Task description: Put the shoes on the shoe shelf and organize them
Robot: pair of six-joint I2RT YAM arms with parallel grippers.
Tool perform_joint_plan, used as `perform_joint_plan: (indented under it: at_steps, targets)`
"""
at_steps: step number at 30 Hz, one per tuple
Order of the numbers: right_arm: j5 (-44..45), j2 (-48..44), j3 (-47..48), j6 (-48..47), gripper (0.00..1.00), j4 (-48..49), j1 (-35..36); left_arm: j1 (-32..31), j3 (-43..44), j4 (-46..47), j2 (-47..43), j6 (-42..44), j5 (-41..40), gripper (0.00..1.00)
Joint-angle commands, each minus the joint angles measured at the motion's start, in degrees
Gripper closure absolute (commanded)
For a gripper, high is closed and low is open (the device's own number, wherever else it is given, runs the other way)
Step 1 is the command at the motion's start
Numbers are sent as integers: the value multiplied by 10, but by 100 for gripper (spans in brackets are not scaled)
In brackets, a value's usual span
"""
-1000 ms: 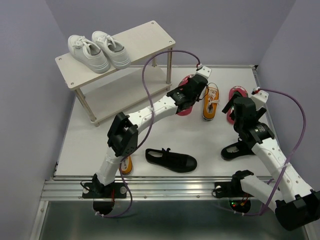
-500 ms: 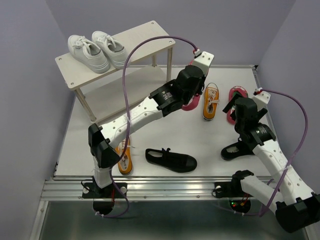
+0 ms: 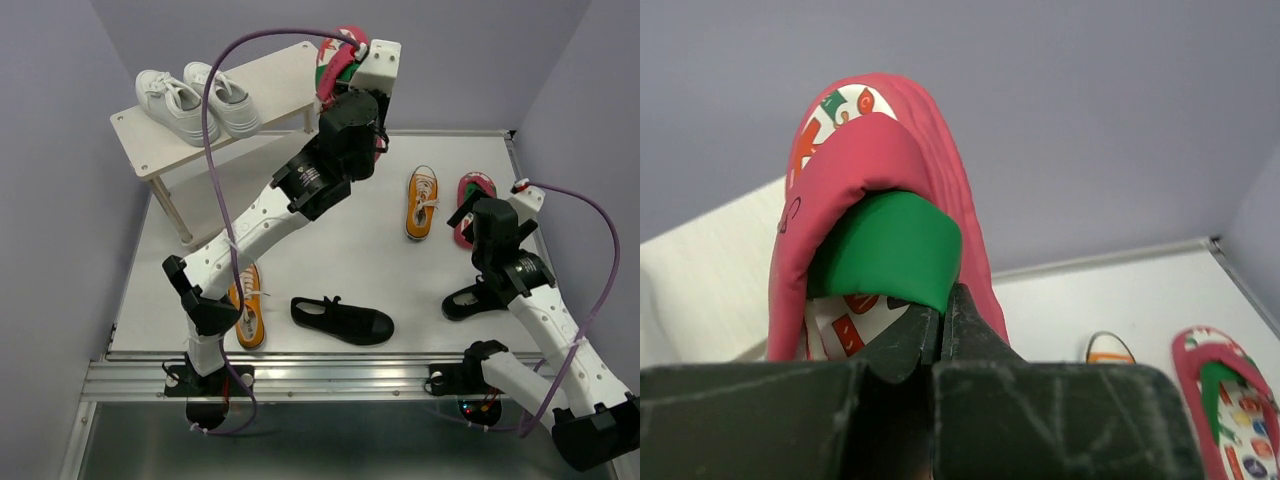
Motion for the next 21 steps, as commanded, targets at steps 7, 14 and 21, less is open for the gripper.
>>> perform_joint_plan:
  at_steps: [7,14,21]
  targets:
    - [1,-7,-4,10,0,3,0,64,98,101,27,86,-88,100]
    - [-2,0,-1,11,0,3,0,128,96,97,44,44,-43,100]
    - [-1,10,3,6,0,3,0,159,74,119,60,39,-13,100]
